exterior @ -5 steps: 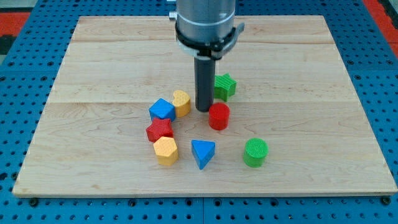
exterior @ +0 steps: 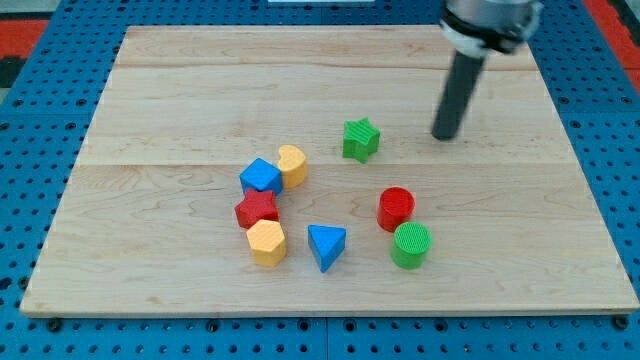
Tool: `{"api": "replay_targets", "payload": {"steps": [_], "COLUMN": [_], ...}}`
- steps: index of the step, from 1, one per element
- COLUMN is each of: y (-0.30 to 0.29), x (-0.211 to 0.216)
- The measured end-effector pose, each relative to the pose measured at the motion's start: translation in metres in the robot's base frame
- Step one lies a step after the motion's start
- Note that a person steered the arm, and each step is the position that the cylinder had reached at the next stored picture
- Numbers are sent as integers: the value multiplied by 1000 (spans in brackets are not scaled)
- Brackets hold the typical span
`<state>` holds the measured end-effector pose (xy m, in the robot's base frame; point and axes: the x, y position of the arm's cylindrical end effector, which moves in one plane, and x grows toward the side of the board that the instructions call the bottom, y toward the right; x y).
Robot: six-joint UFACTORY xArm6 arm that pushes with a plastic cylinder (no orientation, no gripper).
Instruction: Move the green star to the top left of the red circle
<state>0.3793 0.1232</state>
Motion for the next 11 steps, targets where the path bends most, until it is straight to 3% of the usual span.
{"api": "replay_targets", "payload": {"steps": [1, 2, 4, 5, 6, 7, 8, 11], "y": [-91, -100, -96, -131, -174, -145, -116, -99], "x": [5, 37, 33, 20, 32, 68, 69, 85]}}
